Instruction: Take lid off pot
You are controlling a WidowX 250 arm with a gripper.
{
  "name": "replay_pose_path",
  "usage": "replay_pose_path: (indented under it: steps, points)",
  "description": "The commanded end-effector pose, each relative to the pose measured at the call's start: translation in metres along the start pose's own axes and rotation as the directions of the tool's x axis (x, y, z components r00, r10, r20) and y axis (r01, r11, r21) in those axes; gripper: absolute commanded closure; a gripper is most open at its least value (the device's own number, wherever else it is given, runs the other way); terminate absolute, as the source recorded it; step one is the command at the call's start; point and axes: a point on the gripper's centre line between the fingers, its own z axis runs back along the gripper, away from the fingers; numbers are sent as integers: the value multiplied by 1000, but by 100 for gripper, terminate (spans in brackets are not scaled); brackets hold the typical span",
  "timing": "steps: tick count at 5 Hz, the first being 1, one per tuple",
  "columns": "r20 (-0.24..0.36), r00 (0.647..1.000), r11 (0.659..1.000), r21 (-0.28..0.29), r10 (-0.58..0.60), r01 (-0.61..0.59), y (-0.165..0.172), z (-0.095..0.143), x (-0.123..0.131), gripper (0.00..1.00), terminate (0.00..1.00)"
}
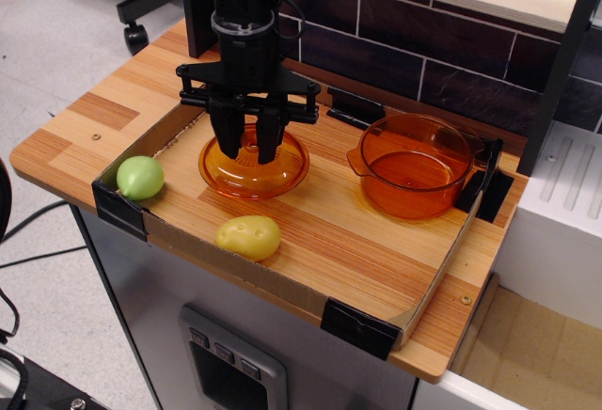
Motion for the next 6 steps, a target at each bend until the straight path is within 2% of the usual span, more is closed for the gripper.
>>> replay_pose_path:
  steps: [1,3,4,5,6]
  points:
    - [1,1000,1000,2,-19,19,3,8,13,0,0]
    - [25,999,999,-47,28,-27,0,37,19,0,0]
    - [74,994,995,-56,81,-77,1,63,27,0,0]
    - [78,989,991,-52,126,-122,9,81,37,0,0]
    - [103,979,985,-14,173,-173,24,95,51,0,0]
